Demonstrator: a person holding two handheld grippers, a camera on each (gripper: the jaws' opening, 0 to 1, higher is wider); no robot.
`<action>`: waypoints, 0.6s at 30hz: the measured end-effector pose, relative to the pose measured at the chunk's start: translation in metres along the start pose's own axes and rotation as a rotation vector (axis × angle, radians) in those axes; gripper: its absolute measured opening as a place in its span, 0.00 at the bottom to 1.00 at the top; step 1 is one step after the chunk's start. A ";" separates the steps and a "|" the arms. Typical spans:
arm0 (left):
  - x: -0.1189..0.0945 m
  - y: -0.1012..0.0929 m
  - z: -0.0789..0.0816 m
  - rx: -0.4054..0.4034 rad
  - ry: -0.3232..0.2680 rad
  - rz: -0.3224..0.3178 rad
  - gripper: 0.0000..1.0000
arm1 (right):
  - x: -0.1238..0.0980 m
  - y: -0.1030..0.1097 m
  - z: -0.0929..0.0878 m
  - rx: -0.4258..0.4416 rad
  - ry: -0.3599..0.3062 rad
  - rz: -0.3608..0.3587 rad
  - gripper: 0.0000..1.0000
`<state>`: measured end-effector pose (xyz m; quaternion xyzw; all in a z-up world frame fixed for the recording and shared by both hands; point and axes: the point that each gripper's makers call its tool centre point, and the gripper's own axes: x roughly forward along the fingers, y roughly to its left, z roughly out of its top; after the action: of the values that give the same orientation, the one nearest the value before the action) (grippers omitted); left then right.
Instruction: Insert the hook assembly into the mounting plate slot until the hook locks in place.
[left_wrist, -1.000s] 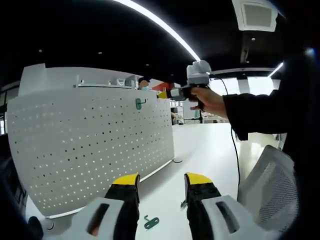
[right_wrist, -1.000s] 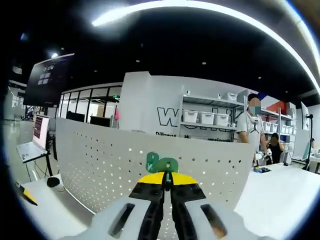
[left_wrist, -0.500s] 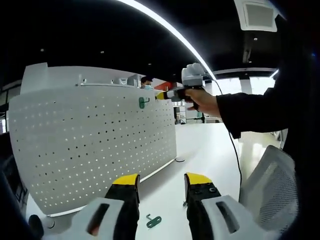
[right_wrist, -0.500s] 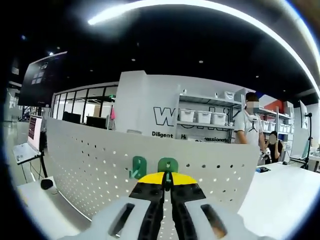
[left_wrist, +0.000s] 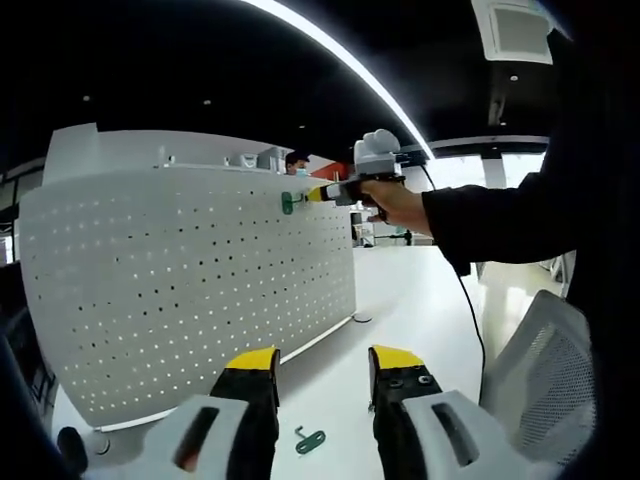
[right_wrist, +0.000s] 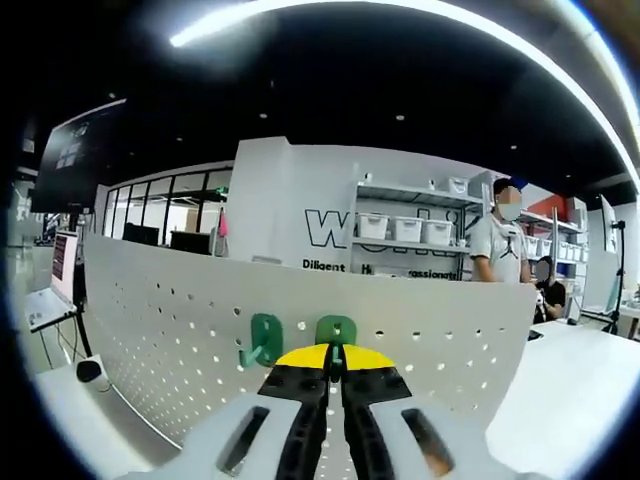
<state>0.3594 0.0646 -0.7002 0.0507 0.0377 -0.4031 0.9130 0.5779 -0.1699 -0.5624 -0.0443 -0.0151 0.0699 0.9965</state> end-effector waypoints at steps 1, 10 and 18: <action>0.000 0.000 0.000 -0.001 0.000 0.000 0.37 | 0.001 0.000 -0.001 -0.001 0.001 -0.002 0.00; -0.001 0.002 -0.001 -0.005 0.000 0.004 0.36 | 0.005 -0.003 -0.004 0.003 0.007 -0.007 0.00; -0.001 0.002 -0.001 -0.011 -0.001 0.005 0.36 | 0.007 -0.002 -0.006 -0.012 0.014 -0.008 0.01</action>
<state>0.3607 0.0669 -0.7006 0.0456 0.0393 -0.4004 0.9143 0.5849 -0.1718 -0.5675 -0.0508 -0.0089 0.0656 0.9965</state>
